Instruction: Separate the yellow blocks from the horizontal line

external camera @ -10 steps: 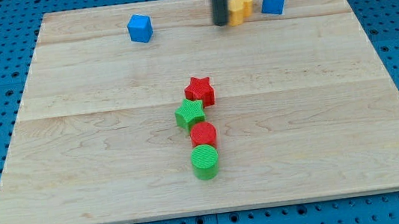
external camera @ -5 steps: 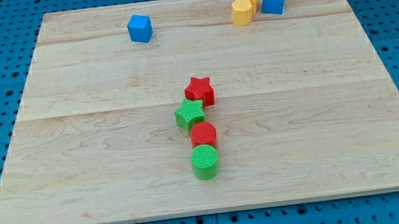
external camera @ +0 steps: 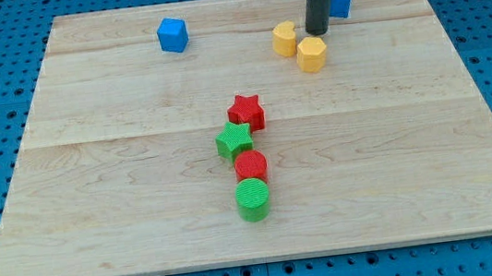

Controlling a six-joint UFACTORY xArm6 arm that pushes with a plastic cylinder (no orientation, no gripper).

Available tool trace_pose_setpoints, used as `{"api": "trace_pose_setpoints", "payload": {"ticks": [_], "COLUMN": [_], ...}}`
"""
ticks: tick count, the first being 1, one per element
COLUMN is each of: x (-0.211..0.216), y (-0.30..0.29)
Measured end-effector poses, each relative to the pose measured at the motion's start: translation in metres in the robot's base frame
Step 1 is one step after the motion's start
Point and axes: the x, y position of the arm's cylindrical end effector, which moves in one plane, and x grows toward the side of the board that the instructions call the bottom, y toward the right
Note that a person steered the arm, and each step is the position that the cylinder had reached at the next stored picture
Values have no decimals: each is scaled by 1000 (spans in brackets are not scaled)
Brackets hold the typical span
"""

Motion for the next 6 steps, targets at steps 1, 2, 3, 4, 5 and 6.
{"api": "trace_pose_setpoints", "payload": {"ticks": [1, 2, 3, 4, 5, 6], "x": [-27, 27, 43, 22, -10, -15], "y": [-71, -73, -44, -63, 16, 108]}}
